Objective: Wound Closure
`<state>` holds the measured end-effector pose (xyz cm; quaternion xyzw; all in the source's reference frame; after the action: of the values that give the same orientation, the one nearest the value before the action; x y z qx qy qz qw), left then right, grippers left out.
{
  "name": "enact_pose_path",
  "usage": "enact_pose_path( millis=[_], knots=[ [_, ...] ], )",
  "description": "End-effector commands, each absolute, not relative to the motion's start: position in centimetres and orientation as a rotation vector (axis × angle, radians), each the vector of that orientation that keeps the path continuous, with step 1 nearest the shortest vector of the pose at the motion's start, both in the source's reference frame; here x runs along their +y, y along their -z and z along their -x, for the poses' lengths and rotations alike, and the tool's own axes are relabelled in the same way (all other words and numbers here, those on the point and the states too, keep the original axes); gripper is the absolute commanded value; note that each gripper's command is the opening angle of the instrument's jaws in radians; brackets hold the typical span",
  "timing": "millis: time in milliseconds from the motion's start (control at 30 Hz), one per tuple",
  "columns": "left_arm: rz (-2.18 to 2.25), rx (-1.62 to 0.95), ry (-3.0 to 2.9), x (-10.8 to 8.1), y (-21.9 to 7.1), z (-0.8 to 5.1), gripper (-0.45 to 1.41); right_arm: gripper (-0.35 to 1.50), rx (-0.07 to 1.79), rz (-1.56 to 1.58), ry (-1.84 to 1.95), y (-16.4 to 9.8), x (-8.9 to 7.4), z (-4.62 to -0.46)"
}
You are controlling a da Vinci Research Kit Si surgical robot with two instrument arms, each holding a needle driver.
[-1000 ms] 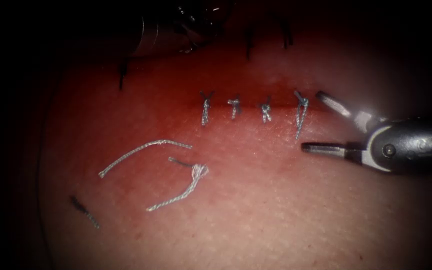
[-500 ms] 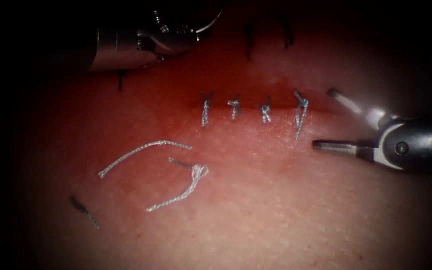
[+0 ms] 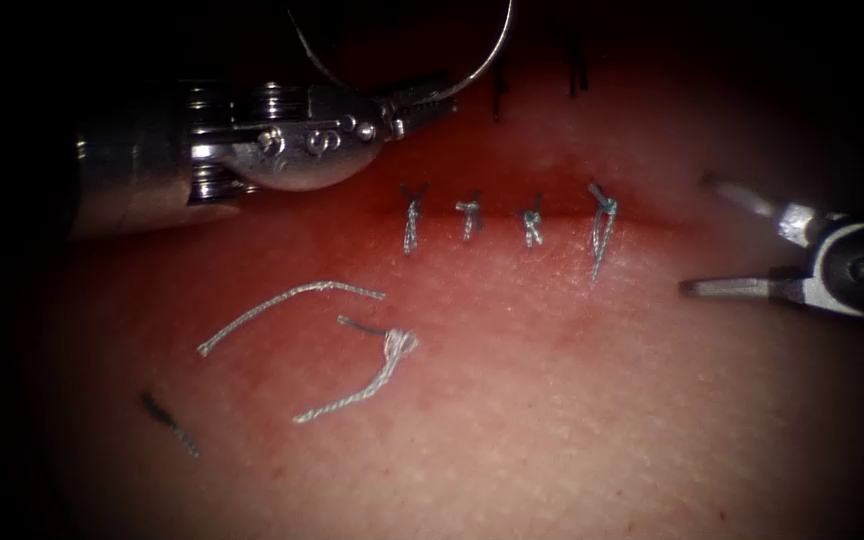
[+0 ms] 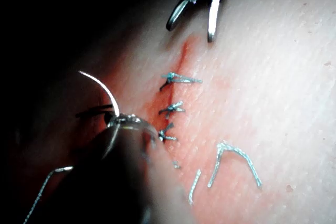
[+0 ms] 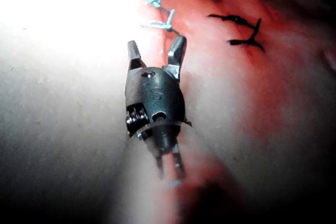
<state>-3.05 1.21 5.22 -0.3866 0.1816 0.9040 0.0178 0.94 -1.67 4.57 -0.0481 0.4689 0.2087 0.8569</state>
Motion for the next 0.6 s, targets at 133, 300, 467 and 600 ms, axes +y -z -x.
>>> enact_pose_path(
  millis=[133,300,467,600],
  knots=[
    [1.364,0.628,-2.821,0.98,-4.98,3.26,-0.45,0.74,1.017,-0.114,-0.552,-4.65,-1.61,-0.95],
    [1.52,0.696,-2.845,0.67,-4.79,3.41,-0.45,0.74,1.062,-0.332,-0.703,-4.72,-1.45,-0.98],
    [1.7,0.71,-2.896,0.48,-4.74,3.53,-0.45,0.69,1.143,-0.485,-0.815,-4.8,-1.29,-1.09],
    [1.815,0.706,-2.957,0.38,-4.8,3.62,-0.45,0.59,1.167,-0.647,-0.862,-4.84,-1.22,-1.24]
  ],
)
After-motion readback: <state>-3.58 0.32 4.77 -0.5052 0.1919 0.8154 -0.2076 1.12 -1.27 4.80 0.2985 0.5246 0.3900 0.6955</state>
